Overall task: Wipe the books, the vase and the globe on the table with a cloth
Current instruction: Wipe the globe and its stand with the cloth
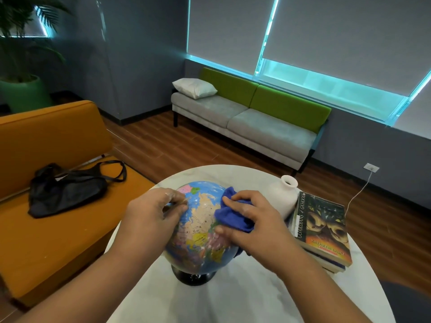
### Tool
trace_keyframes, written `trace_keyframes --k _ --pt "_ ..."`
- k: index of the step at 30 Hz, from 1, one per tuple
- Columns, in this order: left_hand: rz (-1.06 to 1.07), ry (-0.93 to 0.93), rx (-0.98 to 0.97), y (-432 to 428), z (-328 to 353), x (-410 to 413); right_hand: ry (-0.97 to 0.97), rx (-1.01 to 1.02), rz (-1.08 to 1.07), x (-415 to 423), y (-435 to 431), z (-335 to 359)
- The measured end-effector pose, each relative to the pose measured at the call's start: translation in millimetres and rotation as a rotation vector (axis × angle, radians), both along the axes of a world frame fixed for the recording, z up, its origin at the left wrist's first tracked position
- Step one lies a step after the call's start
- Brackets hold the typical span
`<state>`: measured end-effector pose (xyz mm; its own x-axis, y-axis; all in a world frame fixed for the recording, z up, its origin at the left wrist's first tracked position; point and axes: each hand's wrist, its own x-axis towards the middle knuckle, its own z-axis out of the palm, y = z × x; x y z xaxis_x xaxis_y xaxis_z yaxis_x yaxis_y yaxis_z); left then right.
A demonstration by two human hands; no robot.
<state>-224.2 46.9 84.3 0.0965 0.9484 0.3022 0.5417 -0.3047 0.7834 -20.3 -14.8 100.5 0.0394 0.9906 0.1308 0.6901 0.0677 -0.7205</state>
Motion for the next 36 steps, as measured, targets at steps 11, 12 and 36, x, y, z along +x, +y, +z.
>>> trace_keyframes --k 11,12,36 --pt "0.01 0.015 0.008 -1.0 -0.1 2.1 -0.015 0.077 -0.23 -0.1 9.6 -13.1" --pt "0.01 0.018 0.007 -1.1 0.2 2.1 -0.073 0.102 -0.177 -3.9 7.8 -10.0" --pt "0.002 0.043 0.007 -4.8 3.8 3.1 -0.37 0.11 0.111 -38.1 9.0 17.9"
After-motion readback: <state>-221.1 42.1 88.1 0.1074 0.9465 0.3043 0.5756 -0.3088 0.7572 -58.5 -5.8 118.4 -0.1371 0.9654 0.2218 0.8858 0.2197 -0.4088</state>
